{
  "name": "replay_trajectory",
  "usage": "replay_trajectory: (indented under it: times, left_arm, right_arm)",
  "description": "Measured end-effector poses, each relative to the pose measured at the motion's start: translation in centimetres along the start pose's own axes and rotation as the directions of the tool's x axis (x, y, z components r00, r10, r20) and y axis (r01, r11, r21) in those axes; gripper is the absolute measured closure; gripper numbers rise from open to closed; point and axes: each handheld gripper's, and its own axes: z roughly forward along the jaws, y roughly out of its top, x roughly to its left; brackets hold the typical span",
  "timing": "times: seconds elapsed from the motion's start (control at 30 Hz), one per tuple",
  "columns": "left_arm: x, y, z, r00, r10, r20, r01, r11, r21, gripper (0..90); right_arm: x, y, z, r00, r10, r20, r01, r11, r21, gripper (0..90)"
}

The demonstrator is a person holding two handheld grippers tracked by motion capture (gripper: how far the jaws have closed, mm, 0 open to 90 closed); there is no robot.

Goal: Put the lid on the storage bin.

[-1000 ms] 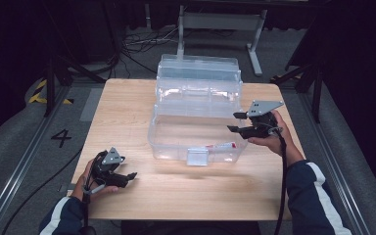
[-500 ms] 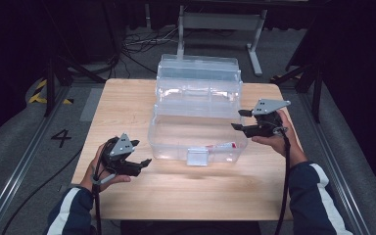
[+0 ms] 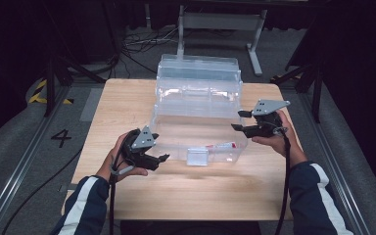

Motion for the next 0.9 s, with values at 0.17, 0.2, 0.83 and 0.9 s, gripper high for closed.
replay_trajectory:
  times: [0.17, 0.2, 0.83, 0.9]
  left_arm:
    - [-0.4, 0.7, 1.2, 0.9973, 0.073, 0.001, -0.073, 0.9950, 0.069, 35.7]
    - [-0.3, 0.8, 1.5, 0.9970, 0.077, 0.007, -0.077, 0.9941, 0.076, 37.7]
    - [0.6, 2.2, 4.5, 0.9953, 0.078, 0.057, -0.089, 0.9653, 0.245, 68.5]
    - [0.8, 2.1, 4.8, 0.9945, 0.074, 0.075, -0.090, 0.9647, 0.248, 68.3]
  right_arm:
    - [-0.3, 0.0, 0.1, 0.9994, 0.028, 0.020, -0.027, 1.000, -0.013, 43.9]
    - [-0.4, 0.0, 0.1, 0.9994, 0.030, 0.018, -0.029, 0.999, -0.017, 43.7]
    - [-3.1, 4.1, 0.4, 0.9967, -0.043, 0.069, 0.048, 0.997, -0.066, 45.8]
    - [-3.5, 4.9, 0.8, 0.9959, -0.063, 0.064, 0.067, 0.996, -0.059, 45.6]
